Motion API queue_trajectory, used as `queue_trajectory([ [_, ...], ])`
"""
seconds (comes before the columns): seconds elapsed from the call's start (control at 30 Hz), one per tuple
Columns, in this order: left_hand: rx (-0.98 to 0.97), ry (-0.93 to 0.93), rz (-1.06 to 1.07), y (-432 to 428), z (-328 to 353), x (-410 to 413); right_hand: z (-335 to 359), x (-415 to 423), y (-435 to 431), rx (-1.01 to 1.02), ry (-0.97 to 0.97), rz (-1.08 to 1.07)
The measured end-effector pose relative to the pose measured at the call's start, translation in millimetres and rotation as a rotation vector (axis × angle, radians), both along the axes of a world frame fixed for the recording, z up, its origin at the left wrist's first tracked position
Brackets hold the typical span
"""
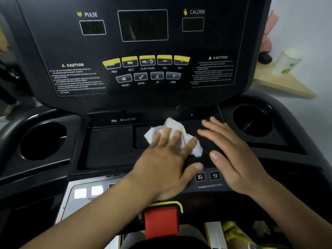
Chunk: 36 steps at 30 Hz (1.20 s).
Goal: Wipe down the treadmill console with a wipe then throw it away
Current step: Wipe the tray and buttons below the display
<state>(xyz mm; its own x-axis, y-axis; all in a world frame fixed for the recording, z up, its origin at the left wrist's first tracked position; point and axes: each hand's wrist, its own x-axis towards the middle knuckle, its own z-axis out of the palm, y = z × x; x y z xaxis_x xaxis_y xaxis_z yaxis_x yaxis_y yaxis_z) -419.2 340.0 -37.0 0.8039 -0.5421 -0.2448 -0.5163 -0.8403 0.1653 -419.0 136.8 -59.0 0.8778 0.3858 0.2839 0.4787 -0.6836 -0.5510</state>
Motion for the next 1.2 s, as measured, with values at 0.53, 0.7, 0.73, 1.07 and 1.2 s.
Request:
queue_trajectory([
  [0.53,-0.079,0.031,-0.206,-36,-10,40,-4,-2,-1,0.058,-0.042,0.009],
  [0.7,-0.107,0.075,-0.294,-24,-7,41,-3,-2,-1,0.078,-0.037,0.008],
  [0.73,-0.076,0.054,-0.247,-23,-6,46,-3,-1,0,0.079,-0.033,0.008],
  [1.07,-0.280,-0.162,-0.246,22,20,40,-4,-2,-1,0.182,-0.014,-0.031],
  [1.2,-0.135,-0.108,-0.314,14,2,47,-5,-3,-2,0.215,-0.023,-0.024],
])
